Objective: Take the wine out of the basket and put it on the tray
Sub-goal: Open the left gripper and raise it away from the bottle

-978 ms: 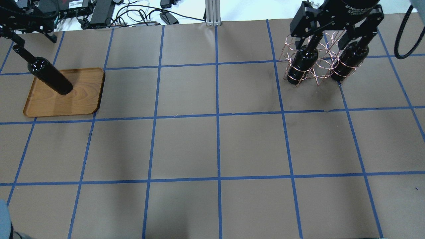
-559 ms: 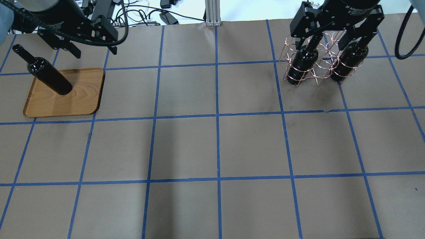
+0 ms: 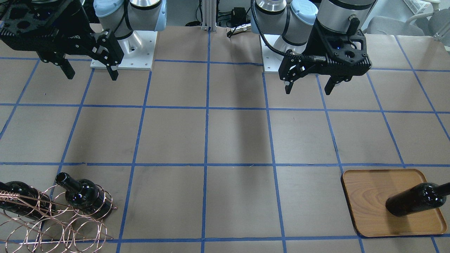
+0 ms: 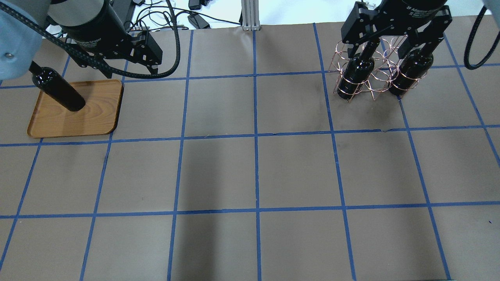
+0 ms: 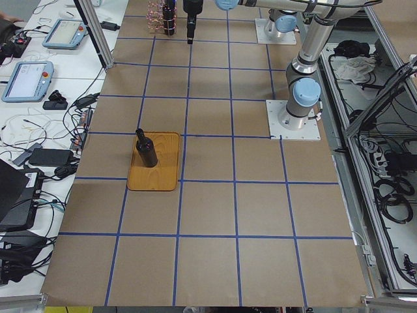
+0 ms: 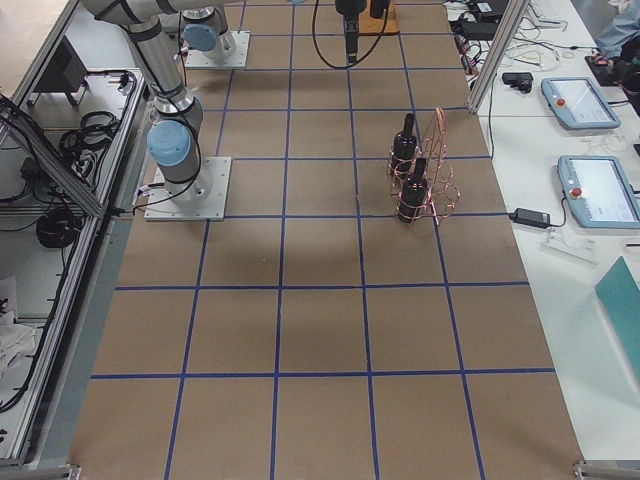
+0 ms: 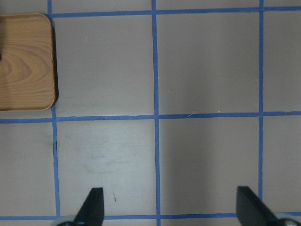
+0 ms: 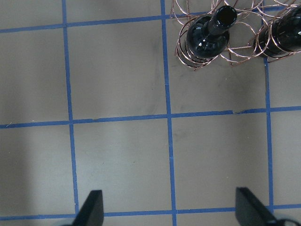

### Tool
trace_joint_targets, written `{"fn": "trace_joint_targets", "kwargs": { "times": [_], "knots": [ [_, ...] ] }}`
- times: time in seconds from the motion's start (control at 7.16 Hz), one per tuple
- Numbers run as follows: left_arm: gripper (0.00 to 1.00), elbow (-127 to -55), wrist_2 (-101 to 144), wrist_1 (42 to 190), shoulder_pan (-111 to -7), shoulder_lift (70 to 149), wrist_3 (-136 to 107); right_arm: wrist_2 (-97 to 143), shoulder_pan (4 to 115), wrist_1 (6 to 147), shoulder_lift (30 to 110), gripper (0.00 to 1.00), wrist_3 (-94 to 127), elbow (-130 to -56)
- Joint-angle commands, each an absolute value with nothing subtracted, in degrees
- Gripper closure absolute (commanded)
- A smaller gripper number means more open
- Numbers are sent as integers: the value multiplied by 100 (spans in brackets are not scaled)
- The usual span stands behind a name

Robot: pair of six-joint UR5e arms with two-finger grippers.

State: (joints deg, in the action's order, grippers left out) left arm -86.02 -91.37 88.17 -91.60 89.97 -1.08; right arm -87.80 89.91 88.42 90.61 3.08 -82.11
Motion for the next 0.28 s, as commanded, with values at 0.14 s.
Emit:
{"fn": "trace_joint_targets", "kwargs": {
  "times": [0.14],
  "knots": [
    [0,-8631,-9149,8956,-9106,8947,-88,-8780,8991,8842,9062,0,308,-8209]
  ]
}}
